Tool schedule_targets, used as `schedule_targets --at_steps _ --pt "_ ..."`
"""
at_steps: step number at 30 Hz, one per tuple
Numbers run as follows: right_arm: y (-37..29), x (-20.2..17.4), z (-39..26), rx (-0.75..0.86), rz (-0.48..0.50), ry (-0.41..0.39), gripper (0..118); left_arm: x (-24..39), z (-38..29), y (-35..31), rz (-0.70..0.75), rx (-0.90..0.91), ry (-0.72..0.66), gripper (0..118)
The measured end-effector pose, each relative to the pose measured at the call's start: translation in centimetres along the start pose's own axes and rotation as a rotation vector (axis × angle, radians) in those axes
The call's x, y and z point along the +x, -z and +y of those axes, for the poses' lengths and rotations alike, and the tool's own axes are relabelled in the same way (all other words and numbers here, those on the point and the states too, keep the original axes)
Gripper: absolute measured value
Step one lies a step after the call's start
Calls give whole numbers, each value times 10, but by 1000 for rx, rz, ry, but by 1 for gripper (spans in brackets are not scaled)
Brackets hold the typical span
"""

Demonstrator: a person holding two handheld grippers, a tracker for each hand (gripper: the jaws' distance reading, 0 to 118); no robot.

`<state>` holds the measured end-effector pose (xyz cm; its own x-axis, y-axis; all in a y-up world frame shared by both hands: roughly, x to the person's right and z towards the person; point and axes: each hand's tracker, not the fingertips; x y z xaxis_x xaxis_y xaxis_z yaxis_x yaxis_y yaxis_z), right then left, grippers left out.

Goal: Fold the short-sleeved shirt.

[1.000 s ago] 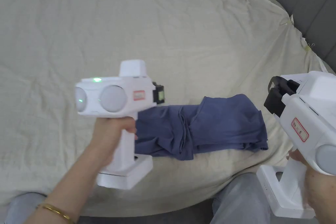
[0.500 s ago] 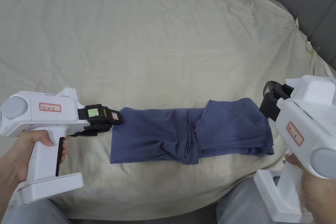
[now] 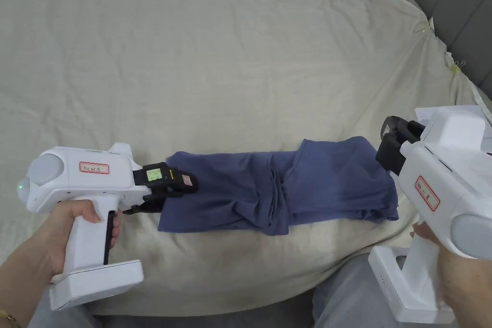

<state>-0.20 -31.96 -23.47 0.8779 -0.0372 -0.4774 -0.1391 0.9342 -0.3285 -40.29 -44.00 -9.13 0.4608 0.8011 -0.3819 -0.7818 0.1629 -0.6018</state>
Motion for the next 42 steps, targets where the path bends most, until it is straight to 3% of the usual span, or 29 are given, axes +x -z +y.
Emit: schedule_targets --at_steps 2,4,6,9,12,17,27,33,38,42 --pt "0 1 -1 -3 -1 4 0 -4 -6 12 66 -2 12 15" --pt "-1 2 -2 -5 -3 5 0 -4 -8 9 32 43 -61 9" --pt "-1 3 -2 -10 -2 1 0 -2 -4 2 30 52 -105 8" --pt "0 5 -3 -15 -2 10 0 15 -3 -10 126 68 3 6" --pt "-1 4 -3 -13 1 16 0 27 5 -30 93 80 -19 3" --pt "-2 -3 2 0 18 15 0 40 21 -67 248 134 101 2" --pt "4 -26 8 7 77 -10 0 -11 45 -184 500 303 -13 2" --pt "9 -43 10 10 116 -14 0 -18 52 -245 714 437 1 2" --pt "9 -51 12 14 136 -24 0 14 44 -246 731 456 123 2" --pt "7 -51 13 22 141 -13 0 38 50 -229 663 413 222 2"
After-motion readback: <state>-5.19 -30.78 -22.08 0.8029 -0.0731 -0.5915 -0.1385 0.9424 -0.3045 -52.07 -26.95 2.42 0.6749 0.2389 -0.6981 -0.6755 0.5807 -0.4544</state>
